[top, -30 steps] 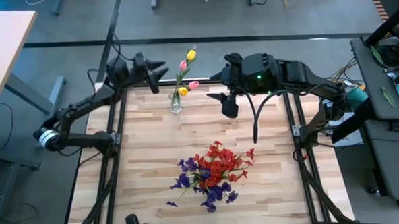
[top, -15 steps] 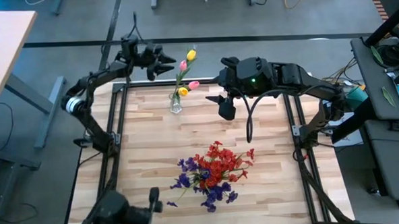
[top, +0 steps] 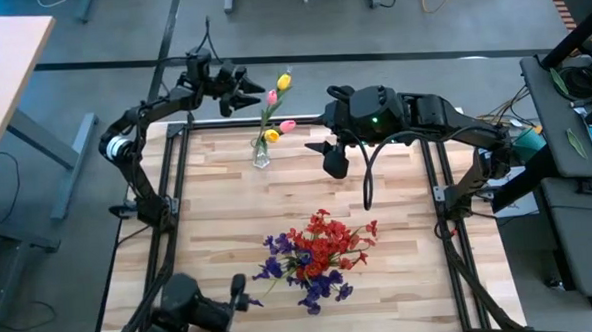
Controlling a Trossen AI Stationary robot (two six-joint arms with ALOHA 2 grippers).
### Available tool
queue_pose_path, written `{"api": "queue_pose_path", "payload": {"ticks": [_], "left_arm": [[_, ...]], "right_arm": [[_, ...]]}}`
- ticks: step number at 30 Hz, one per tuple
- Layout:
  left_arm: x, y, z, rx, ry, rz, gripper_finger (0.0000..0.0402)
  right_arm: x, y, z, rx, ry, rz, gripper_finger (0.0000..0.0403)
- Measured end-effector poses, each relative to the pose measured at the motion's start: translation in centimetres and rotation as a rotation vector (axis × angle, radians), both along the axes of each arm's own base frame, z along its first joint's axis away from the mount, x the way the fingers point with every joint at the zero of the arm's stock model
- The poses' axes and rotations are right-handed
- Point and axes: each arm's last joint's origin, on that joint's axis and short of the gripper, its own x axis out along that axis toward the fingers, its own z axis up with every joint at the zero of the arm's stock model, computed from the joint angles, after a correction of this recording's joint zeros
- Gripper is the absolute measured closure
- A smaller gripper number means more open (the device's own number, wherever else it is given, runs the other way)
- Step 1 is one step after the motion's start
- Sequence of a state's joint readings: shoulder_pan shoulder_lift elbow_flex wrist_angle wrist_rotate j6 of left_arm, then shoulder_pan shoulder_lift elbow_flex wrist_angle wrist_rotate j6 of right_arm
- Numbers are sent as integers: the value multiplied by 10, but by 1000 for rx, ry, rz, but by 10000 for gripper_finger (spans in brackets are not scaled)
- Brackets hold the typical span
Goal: Sort flowers into vase by color
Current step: Put the yellow flower into the transparent vase
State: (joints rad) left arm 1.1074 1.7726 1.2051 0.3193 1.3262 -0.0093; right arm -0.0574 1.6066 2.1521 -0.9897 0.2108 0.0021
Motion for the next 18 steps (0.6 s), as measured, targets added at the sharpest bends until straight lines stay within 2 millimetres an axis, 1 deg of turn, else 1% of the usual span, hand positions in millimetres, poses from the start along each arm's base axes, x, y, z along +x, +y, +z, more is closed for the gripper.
{"api": "queue_pose_path", "payload": {"ticks": [6, 11, 18], "left_arm": [[10, 5, -6, -21, 12, -2, 167], [23, 3, -8, -35, 19, -21, 167], [26, 0, -8, -34, 19, -29, 167]], "right_arm": [[0, 0, 0, 0, 0, 0, 148], [1, 0, -1, 0, 4, 0, 151], [2, 0, -4, 0, 14, 0, 147]]}}
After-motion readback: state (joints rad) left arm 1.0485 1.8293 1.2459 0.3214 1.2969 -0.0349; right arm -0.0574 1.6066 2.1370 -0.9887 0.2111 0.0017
